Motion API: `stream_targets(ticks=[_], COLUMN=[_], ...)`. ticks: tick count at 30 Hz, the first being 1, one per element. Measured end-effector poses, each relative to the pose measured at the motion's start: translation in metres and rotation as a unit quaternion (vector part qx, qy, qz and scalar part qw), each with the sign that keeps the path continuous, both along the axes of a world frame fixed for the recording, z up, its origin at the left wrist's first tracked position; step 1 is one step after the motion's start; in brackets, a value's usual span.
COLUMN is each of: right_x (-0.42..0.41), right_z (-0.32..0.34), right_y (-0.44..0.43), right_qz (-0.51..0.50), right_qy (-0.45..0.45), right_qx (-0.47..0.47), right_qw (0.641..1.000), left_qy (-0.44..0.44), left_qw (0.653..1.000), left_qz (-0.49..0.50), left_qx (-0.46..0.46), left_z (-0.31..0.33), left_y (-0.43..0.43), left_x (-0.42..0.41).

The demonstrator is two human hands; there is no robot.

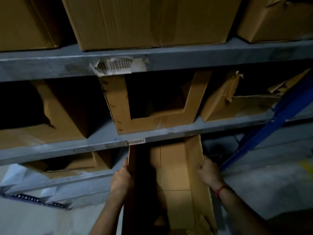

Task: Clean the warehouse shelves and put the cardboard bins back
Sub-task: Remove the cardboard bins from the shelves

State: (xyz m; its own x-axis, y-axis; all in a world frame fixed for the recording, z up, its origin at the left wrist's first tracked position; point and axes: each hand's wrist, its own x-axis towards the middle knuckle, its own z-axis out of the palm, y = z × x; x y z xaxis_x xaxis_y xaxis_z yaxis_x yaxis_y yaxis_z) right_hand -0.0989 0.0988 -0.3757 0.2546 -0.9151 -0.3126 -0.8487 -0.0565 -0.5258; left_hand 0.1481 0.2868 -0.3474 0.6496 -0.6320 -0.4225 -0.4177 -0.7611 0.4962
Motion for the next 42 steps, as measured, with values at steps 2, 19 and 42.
stream_targets(ticks=[2, 19, 42], right_x=[-0.008, -0.147, -0.125], right_z=[0.000, -0.016, -0.055], right_y=[0.002, 0.012, 0.181], right_qz=[0.009, 0.165, 0.524], right_qy=[-0.004, -0.102, -0.005], right_qx=[0.017, 0.130, 0.118], right_qw=[1.000, 0.972, 0.843], left_qy=[-0.004, 0.062, 0.125], left_qw=[1.000, 0.982, 0.827], left_qz=[-0.002, 0.168, 0.548], left_qx=[0.015, 0.056, -0.005], left_z=[0.003, -0.037, -0.084], left_y=[0.006, 0.083, 0.320], left_x=[-0.010, -0.191, -0.393])
